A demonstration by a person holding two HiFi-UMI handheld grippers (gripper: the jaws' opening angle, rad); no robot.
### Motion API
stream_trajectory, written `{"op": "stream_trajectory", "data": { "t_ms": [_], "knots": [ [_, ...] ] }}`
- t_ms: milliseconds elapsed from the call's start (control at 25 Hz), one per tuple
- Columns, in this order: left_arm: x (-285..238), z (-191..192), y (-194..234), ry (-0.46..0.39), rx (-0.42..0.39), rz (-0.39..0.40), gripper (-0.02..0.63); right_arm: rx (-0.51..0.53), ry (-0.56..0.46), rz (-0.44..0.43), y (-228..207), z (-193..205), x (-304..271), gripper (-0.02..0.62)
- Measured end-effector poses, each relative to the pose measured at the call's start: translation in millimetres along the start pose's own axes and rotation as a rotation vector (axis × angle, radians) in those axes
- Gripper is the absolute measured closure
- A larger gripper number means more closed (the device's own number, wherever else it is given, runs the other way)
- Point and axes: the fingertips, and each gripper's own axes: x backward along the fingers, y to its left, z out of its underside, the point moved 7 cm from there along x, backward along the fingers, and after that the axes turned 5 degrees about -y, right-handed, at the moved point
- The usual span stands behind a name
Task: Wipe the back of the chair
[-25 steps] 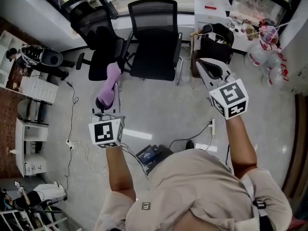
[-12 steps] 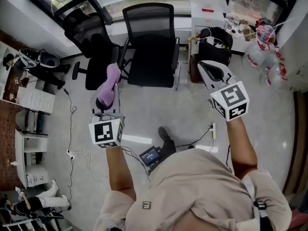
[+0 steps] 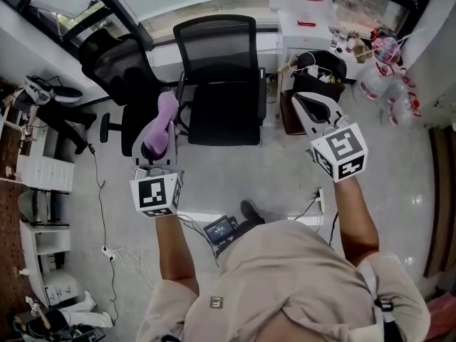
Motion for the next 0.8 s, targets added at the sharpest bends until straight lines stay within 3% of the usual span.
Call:
{"op": "stream_trajectory", "data": {
  "t_ms": [400,800],
  "knots": [
    [-60,38,69,-0.026,0.041,0.081,0.529,0.001,0.042,0.073,12,-4,-79,0.601],
    [-86,64,102,-0.004,0.065,0.066,0.529,0.013,0.062,0.040,6,-7,-138,0.601]
  ]
}}
